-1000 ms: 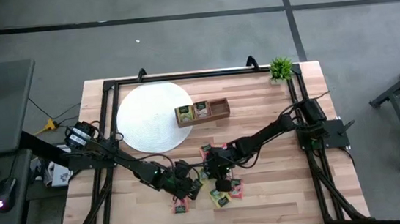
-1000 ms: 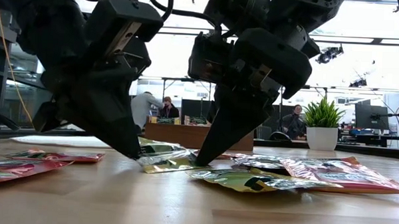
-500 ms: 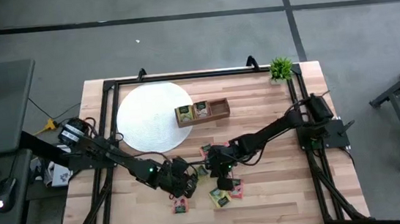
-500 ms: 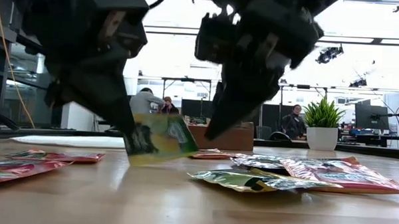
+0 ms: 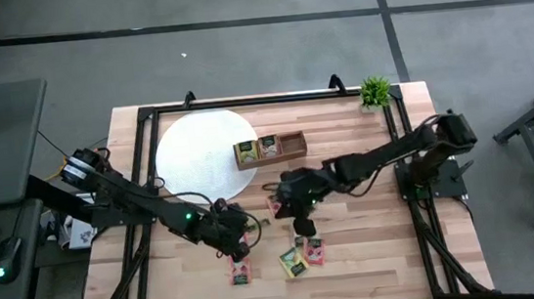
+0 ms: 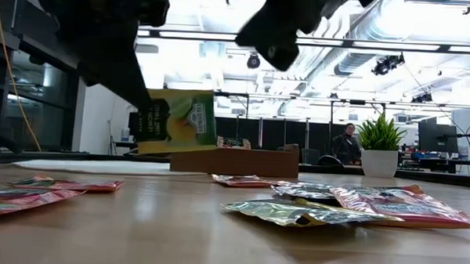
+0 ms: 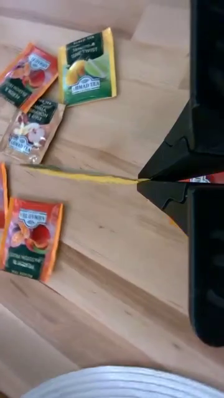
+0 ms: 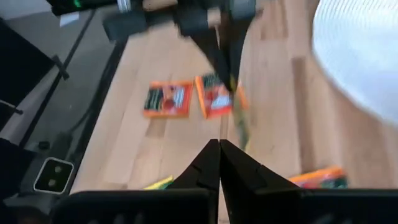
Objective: Pick & Place Tea
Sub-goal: Put the yellow tea bag into the left compartment of the wooden organizer
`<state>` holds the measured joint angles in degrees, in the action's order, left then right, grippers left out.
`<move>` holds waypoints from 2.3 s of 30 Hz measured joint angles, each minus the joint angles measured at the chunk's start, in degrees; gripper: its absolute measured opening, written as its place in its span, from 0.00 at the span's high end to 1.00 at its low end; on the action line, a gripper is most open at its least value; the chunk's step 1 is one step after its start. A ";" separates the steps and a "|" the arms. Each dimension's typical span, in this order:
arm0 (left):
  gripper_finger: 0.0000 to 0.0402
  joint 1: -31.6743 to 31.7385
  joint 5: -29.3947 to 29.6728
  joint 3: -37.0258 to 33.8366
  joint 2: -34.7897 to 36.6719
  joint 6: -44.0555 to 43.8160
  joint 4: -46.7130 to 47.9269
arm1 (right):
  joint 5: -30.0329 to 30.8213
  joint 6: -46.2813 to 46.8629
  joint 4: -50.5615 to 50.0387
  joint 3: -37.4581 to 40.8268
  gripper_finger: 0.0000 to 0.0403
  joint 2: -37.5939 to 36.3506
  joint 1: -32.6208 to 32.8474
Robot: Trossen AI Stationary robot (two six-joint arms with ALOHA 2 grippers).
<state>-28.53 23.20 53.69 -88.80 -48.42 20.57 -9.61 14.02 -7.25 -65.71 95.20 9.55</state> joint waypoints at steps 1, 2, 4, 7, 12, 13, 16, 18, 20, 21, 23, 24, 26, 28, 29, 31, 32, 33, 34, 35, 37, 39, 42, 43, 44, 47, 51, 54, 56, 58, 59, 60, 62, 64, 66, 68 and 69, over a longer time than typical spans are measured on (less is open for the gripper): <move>1.00 0.43 -0.39 0.00 0.18 1.24 -0.09 | -0.40 -0.83 0.30 0.00 0.97 -0.57 -0.56; 1.00 0.92 -0.76 0.00 0.28 2.46 -0.13 | -1.30 -1.90 0.55 0.00 0.96 -1.07 -1.04; 1.00 2.00 -1.65 0.42 0.35 4.78 -0.45 | -3.69 -4.49 0.71 -0.02 0.92 -1.29 -1.91; 1.00 3.42 -1.70 2.37 0.35 8.49 0.02 | -4.48 -6.96 0.25 0.00 0.83 -1.19 -2.47; 1.00 6.06 -3.05 5.61 0.35 14.19 1.86 | -4.50 -6.76 0.44 0.00 0.64 -1.18 -3.03; 1.00 6.57 -3.18 6.21 0.35 15.07 2.22 | -4.48 -6.73 0.44 0.00 0.60 -1.18 -3.15; 1.00 7.85 -3.23 7.21 0.37 17.44 2.55 | -2.89 -6.59 -0.12 0.00 0.51 -1.19 -3.18; 1.00 8.49 -3.28 7.80 0.37 18.69 2.70 | -1.08 -6.57 -0.80 0.00 0.47 -1.18 -3.18; 1.00 9.03 -3.33 8.48 0.37 19.83 2.48 | -0.76 -6.49 -1.41 0.00 0.45 -1.20 -3.33; 1.00 9.14 -3.40 8.79 0.37 20.43 2.53 | -0.76 -6.49 -1.88 0.00 0.45 -1.18 -3.54; 1.00 9.19 -3.36 9.46 0.37 21.56 2.63 | -0.70 -6.43 -3.17 0.00 0.45 -1.20 -3.60; 1.00 9.22 -3.20 9.88 0.37 22.15 2.55 | -0.62 -6.36 -3.75 0.00 0.46 -1.19 -3.60; 1.00 9.78 -3.25 10.58 0.37 23.31 2.47 | -0.59 -6.36 -4.87 0.00 0.49 -1.18 -3.60; 1.00 9.90 -3.30 10.86 0.37 24.08 2.54 | -0.27 -6.33 -6.14 0.00 0.52 -1.18 -3.59; 1.00 10.04 -3.14 10.96 0.37 24.40 2.60 | 0.28 -5.98 -6.49 0.00 0.53 -1.18 -3.58; 1.00 10.60 -3.41 11.18 0.37 24.67 2.71 | 0.81 -5.02 -6.53 0.00 0.58 -1.18 -3.62; 1.00 10.57 -3.77 11.21 0.37 24.66 2.92 | 0.85 -4.96 -6.40 0.00 0.60 -1.18 -3.69; 1.00 10.59 -4.20 11.21 0.37 24.66 3.28 | 0.87 -4.86 -6.30 0.00 0.64 -1.18 -3.69; 1.00 10.59 -4.47 11.20 0.35 24.65 3.68 | 0.92 -4.65 -6.27 0.00 0.67 -1.18 -3.69; 1.00 10.57 -4.50 11.19 0.35 24.69 3.86 | 0.95 -4.20 -6.27 0.00 0.71 -1.18 -3.73; 1.00 10.55 -4.76 11.19 0.35 24.76 3.53 | 0.69 -3.64 -6.27 0.00 0.80 -1.18 -3.99; 1.00 10.55 -4.76 11.19 0.35 24.71 3.63 | 0.24 -3.56 -6.27 0.00 0.91 -1.18 -4.27; 1.00 10.55 -4.61 11.19 0.35 24.85 3.68 | 0.26 -3.82 -6.27 0.00 0.97 -1.18 -4.36; 1.00 10.55 -4.39 11.19 0.35 24.85 3.72 | 0.31 -3.82 -6.23 0.00 0.97 -1.18 -4.36; 1.00 10.55 -4.37 11.19 0.35 24.85 3.85 | 0.33 -3.82 -6.17 0.00 0.97 -1.18 -4.36; 1.00 10.55 -4.13 11.19 0.35 25.05 4.53 | 0.64 -3.97 -5.86 0.00 0.99 -1.16 -4.34; 1.00 10.57 -2.26 11.22 1.93 25.06 7.64 | 1.70 -3.90 -4.78 -0.09 0.99 -1.09 -4.32; 1.00 10.57 -0.38 11.23 3.78 25.06 10.55 | 3.88 -3.64 -3.77 -0.17 0.99 -1.10 -4.34; 1.00 10.57 1.17 11.11 5.61 25.03 14.40 | 4.16 -3.40 -4.12 -0.07 0.99 -1.10 -4.32; 1.00 10.53 3.19 11.21 7.52 24.04 16.89 | 5.07 -2.79 -3.84 0.00 1.00 -1.09 -4.30; 1.00 10.51 4.29 11.12 8.81 23.22 19.93 | 5.91 -2.60 -3.75 0.00 1.00 -1.07 -4.28; 1.00 10.51 5.38 11.00 9.96 22.50 22.47 | 6.37 -2.54 -3.03 0.42 1.00 -1.11 -4.28; 1.00 10.52 7.15 11.31 11.74 20.62 24.48 | 6.70 -1.53 0.71 2.01 1.00 -1.39 -4.30; 1.00 9.88 9.10 10.89 13.82 19.15 29.47 | 7.83 0.08 6.60 4.41 1.00 -1.74 -4.30; 1.00 9.67 11.39 11.31 15.22 18.25 28.69 | 9.85 2.26 15.12 7.58 1.00 -3.21 -4.25; 1.00 8.96 13.14 11.11 16.15 17.57 30.80 | 12.80 4.21 26.05 11.16 1.00 -4.53 -4.25; 1.00 8.67 14.21 11.06 16.61 17.45 30.79 | 14.25 5.23 31.04 13.44 1.00 -5.58 -4.25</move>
<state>-19.86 37.41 64.75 -72.18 -30.97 51.36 4.64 19.25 23.78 -52.28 89.62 5.30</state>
